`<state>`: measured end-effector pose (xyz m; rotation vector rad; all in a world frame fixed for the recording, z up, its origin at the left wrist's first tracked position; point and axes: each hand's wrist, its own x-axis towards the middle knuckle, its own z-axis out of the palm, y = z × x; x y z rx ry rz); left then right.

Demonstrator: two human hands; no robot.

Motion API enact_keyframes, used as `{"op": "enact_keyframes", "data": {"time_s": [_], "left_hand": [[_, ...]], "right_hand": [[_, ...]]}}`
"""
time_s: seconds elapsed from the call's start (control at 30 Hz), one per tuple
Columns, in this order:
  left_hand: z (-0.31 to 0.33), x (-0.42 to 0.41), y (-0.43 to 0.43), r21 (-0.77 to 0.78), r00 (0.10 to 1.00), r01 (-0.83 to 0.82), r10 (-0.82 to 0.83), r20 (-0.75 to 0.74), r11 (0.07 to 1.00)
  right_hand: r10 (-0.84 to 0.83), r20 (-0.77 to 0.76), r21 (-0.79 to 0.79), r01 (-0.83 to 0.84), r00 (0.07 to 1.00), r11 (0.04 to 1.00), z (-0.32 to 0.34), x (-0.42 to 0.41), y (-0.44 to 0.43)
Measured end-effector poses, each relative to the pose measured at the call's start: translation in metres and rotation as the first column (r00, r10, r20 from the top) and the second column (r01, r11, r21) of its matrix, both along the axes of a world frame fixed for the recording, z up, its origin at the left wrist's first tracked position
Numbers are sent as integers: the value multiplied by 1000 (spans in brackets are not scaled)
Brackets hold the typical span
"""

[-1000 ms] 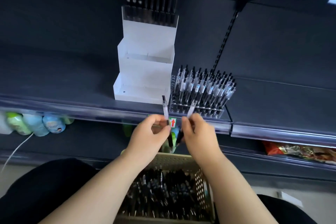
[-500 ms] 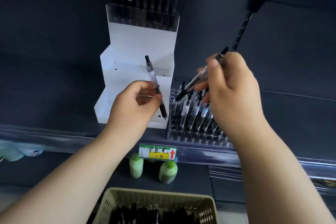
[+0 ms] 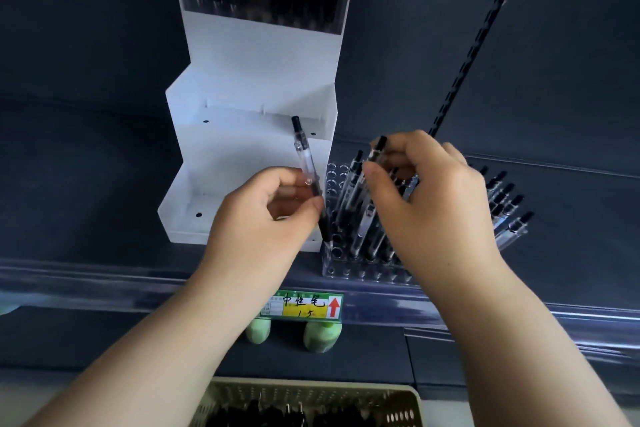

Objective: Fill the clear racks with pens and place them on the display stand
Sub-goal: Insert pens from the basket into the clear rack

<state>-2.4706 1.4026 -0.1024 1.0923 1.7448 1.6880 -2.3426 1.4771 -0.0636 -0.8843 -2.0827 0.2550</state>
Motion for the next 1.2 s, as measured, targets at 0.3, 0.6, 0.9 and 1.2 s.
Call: {"op": "enact_keyframes", "data": {"time_s": [0.3, 0.6, 0.9, 1.2], "left_hand": [[-1, 0, -1, -10, 1000, -2, 2, 14, 1000], [0, 3, -1, -22, 1000, 16, -16, -13, 1000], [-1, 4, -2, -15, 1000, 22, -22, 4, 1000], [1, 6, 2, 8, 999, 22, -22, -50, 1000]], "right_hand": [[-6, 16, 60, 5, 1000, 998, -8, -7, 2], [-96, 109, 196, 73, 989, 978, -16, -9, 2], [-120, 132, 278, 79, 984, 957, -18, -5, 3], [-55, 77, 246, 35, 996, 969, -12, 2, 2]]}}
